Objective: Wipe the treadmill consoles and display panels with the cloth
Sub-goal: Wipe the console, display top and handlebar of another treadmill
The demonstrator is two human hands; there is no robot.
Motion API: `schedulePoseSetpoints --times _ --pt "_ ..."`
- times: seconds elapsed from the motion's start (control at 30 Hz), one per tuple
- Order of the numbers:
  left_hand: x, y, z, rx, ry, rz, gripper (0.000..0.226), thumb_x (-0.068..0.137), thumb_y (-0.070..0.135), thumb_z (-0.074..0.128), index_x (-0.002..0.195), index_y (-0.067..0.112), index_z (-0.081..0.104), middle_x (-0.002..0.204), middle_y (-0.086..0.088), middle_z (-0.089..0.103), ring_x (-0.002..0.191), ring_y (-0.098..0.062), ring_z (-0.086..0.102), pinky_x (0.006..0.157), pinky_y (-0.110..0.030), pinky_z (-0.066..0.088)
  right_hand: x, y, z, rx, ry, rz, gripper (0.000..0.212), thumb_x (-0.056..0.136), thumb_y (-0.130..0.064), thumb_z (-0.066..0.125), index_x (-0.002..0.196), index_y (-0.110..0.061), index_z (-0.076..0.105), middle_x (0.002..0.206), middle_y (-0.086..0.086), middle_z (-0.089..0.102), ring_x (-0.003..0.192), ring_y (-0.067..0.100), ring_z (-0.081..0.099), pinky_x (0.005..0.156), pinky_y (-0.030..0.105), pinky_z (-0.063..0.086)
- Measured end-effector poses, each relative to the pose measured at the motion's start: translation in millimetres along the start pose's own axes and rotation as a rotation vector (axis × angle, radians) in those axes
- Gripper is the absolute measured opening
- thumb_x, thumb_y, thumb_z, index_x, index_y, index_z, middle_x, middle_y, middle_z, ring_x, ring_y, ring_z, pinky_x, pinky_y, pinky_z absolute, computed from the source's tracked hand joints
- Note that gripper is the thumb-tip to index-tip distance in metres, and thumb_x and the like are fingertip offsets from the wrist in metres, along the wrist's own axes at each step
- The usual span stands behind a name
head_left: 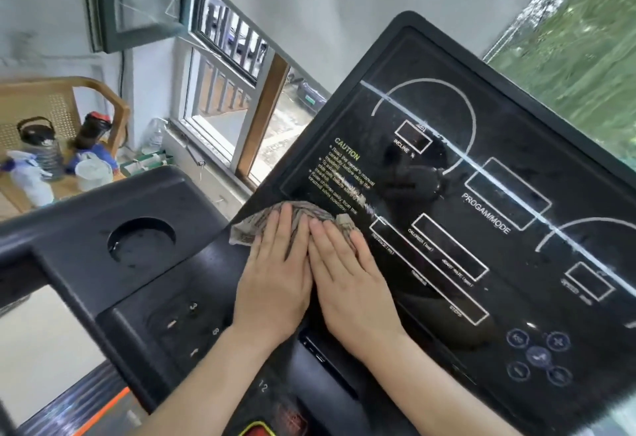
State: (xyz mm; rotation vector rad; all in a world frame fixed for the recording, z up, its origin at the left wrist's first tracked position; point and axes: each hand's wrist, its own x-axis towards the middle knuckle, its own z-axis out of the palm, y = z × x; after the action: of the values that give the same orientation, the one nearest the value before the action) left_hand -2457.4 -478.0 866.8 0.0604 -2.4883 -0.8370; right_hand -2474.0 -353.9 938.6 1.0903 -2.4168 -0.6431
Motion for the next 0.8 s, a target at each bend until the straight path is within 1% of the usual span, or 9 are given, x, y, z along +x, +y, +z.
schedulePoseSetpoints --times 0.1,0.2,0.33,0.4,0.5,0.57,0.63,0.7,0.8 --pt "-14.9 22.6 2.0 -0.010 -0.023 -0.042 0.056 0.098 0.031 0.027 0.148 0.008 0.015 0.157 -0.018 0.018 0.145 -0.032 0.017 0.112 -0.052 0.031 -21.3 4.8 -0.6 0.031 0.003 0.025 0.055 0.094 -0.020 0.028 0.146 -0.005 0.040 0.156 0.008 0.031 0.145 0.022 0.026 0.116 0.043 0.018" --pt "-15.1 47.3 -1.7 0.072 -0.083 -0.005 0.059 0.096 0.033 0.028 0.147 0.006 0.015 0.156 -0.021 0.020 0.145 -0.034 0.019 0.111 -0.052 0.032 -43.9 18.6 -5.8 0.058 0.012 0.098 0.053 0.096 -0.020 0.028 0.146 -0.009 0.040 0.156 0.006 0.032 0.145 0.020 0.025 0.117 0.043 0.019" --pt "-54.5 87.4 13.7 0.076 -0.147 0.163 0.055 0.098 0.028 0.032 0.146 0.000 0.030 0.153 -0.026 0.024 0.144 -0.038 0.021 0.111 -0.050 0.032 -117.8 15.7 -3.0 0.139 0.060 0.231 0.049 0.095 -0.019 0.037 0.141 -0.009 0.049 0.151 0.006 0.041 0.144 0.020 0.027 0.118 0.043 0.019" --pt "-83.1 106.4 29.6 0.065 -0.217 0.291 0.050 0.103 0.022 0.030 0.144 -0.005 0.031 0.151 -0.030 0.024 0.144 -0.041 0.016 0.113 -0.051 0.029 -163.6 13.0 -0.6 0.162 0.074 0.299 0.046 0.095 -0.017 0.038 0.137 -0.009 0.054 0.147 0.006 0.046 0.141 0.019 0.032 0.118 0.042 0.020" --pt "-106.6 132.2 41.4 0.081 -0.344 0.374 0.051 0.105 0.024 0.022 0.147 -0.005 0.023 0.152 -0.030 0.021 0.145 -0.041 0.010 0.115 -0.050 0.023 -213.6 20.5 4.6 0.145 0.100 0.385 0.043 0.103 -0.016 0.028 0.135 -0.011 0.058 0.146 0.003 0.048 0.140 0.018 0.038 0.117 0.041 0.025" --pt "-108.5 143.2 35.0 0.077 -0.349 0.348 0.054 0.097 0.025 0.033 0.145 0.000 0.034 0.152 -0.027 0.027 0.143 -0.038 0.022 0.113 -0.049 0.029 -227.5 29.3 5.1 0.133 0.089 0.390 0.047 0.106 -0.019 0.021 0.135 -0.014 0.058 0.147 0.000 0.047 0.140 0.017 0.038 0.115 0.043 0.028" --pt "-106.4 148.9 24.4 0.062 -0.342 0.327 0.061 0.087 0.029 0.036 0.144 0.007 0.038 0.153 -0.021 0.030 0.141 -0.035 0.030 0.111 -0.049 0.034 -231.5 42.2 4.3 0.095 0.087 0.373 0.050 0.105 -0.018 0.017 0.136 -0.016 0.057 0.147 -0.001 0.047 0.139 0.017 0.038 0.114 0.045 0.029" --pt "-95.5 157.6 14.6 0.063 -0.351 0.339 0.066 0.085 0.032 0.033 0.149 0.014 0.030 0.156 -0.015 0.024 0.143 -0.031 0.026 0.111 -0.046 0.031 -229.1 66.0 -3.3 0.050 0.104 0.387 0.050 0.105 -0.017 0.017 0.136 -0.017 0.057 0.148 -0.001 0.046 0.140 0.019 0.038 0.114 0.047 0.029" --pt "-59.5 196.4 8.8 0.032 -0.311 0.413 0.066 0.091 0.033 0.026 0.154 0.022 0.011 0.161 -0.008 0.006 0.147 -0.025 0.007 0.117 -0.040 0.012 -217.8 119.6 -22.5 -0.007 0.146 0.518 0.044 0.101 -0.012 0.031 0.137 -0.016 0.055 0.148 0.003 0.046 0.141 0.023 0.037 0.116 0.048 0.025"
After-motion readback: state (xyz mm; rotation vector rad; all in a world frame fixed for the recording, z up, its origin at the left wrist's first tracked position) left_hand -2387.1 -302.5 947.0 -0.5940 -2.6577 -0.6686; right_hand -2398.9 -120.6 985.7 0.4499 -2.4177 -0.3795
